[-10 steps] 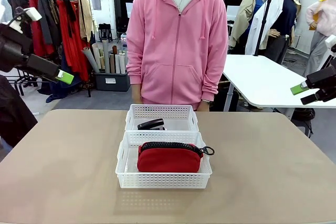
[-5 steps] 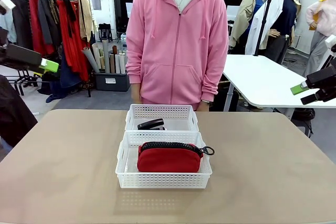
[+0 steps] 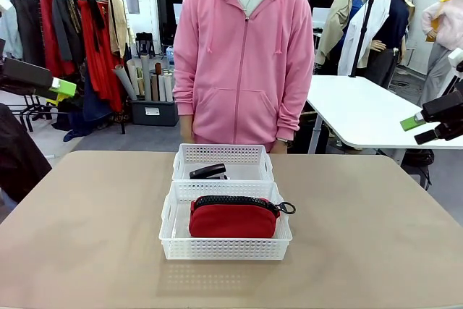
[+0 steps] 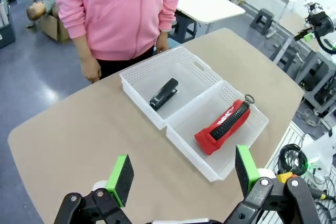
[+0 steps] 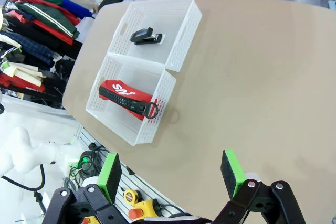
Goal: Distribute items into two baskets.
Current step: Place the picked Stapler into the Organizing basket as instructed by the person.
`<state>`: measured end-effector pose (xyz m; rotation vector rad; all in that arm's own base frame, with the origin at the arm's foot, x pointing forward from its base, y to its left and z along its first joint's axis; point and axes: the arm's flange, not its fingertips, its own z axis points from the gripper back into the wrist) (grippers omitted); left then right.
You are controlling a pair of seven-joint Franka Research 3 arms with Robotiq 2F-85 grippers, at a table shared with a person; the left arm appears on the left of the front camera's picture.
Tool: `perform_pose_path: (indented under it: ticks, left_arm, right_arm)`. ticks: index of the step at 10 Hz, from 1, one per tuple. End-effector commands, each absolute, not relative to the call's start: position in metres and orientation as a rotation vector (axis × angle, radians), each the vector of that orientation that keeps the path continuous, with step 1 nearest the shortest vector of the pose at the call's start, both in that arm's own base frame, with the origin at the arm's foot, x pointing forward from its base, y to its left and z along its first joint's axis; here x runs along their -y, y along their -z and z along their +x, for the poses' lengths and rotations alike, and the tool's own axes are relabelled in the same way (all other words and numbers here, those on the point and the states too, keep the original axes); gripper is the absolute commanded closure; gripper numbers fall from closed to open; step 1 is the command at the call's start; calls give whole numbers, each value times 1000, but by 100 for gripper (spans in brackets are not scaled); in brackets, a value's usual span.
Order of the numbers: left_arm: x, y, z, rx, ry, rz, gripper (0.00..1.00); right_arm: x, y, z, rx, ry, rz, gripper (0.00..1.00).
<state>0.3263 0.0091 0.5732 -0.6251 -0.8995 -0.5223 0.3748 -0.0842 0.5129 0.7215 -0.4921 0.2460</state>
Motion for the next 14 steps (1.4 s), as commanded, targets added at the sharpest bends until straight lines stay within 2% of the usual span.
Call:
perform_pose_path:
  ticks: [1, 3, 7, 10, 14]
  left_arm:
    - [-9, -573, 327, 896, 525, -622, 0]
    - [-8, -573, 326, 899, 524, -624, 0]
    - [-42, -552, 355, 728, 392, -683, 0]
    - [-46, -545, 355, 718, 367, -718, 0]
    - [-48, -537, 356, 734, 386, -678, 0]
  right_arm:
    - [83, -513, 376, 508, -250, 738, 0]
    - [83, -513, 376, 508, -250, 738, 0]
    - [83, -513, 376, 508, -250, 738, 0]
    - [83, -513, 376, 508, -250, 738, 0]
    - [83, -513, 376, 508, -250, 738, 0]
